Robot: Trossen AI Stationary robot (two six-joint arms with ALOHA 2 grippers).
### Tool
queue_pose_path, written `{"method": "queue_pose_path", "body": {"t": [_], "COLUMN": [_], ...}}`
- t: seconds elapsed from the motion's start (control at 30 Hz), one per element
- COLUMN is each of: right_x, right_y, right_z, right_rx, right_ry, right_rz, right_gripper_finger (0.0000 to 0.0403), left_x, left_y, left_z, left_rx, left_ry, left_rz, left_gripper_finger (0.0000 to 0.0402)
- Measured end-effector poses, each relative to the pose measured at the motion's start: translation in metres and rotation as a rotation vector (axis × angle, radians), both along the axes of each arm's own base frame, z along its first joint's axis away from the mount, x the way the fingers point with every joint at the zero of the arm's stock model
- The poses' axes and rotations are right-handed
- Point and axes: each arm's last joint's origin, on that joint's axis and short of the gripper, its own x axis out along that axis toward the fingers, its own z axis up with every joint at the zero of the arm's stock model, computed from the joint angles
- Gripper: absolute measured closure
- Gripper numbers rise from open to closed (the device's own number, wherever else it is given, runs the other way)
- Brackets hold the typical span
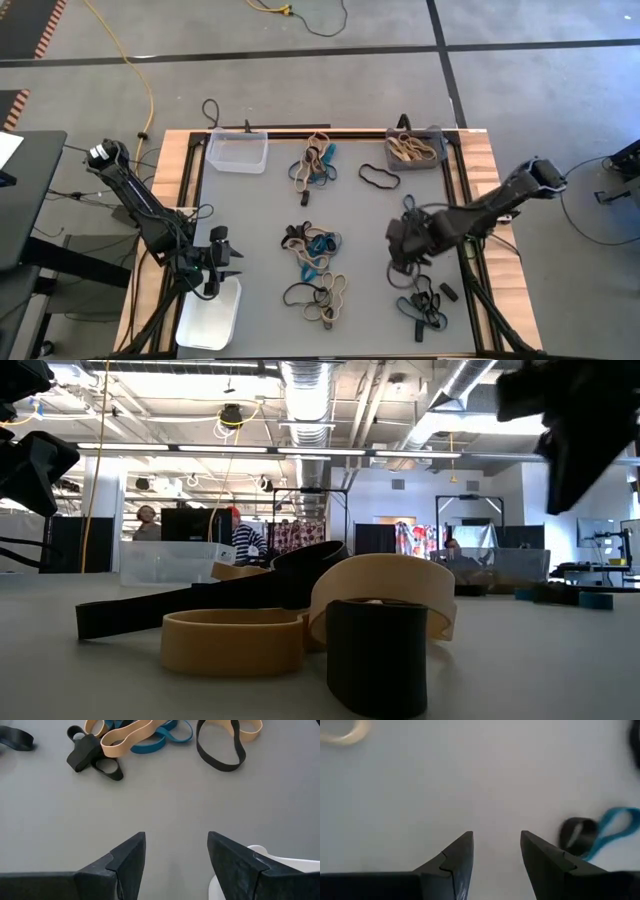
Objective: Sort rubber bands into baskets
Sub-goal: Put the white rubber band into the black transparent bin
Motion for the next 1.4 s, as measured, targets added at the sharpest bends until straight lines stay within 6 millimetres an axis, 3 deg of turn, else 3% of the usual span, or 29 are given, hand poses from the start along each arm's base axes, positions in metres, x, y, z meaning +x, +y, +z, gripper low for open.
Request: {"method": "queue_pose_path", "body": {"t": [0.27,0.67,0.97,1.4], "right_x": [0.01,0.026,0.065,0.1], "right_y": [0.042,0.053,0.063,0.054], "right_z": [-0.009,-0.027,-0.083,-0.119], "right_rx": [0.099,0.078,0.068,0.037], "right_ry": [-0.33,-0.593,-0.568,-0.463], "right_rz": [0.233,0.416,0.582,0.716], "right_gripper_finger": [0.0212,0.0212,0.0212,0.0212], "left_x": [0.0,0.0,0.0,0.0], "left_y": [0.0,0.0,0.0,0.0], "left_z": [0.0,0.0,0.0,0.0], "left_rx": [0.0,0.0,0.0,0.0], "left_ry": [0.0,0.0,0.0,0.0], "left_rz": [0.0,0.0,0.0,0.0], "left_gripper_finger": [0.0196,0.0196,0.0196,0.0196]}}
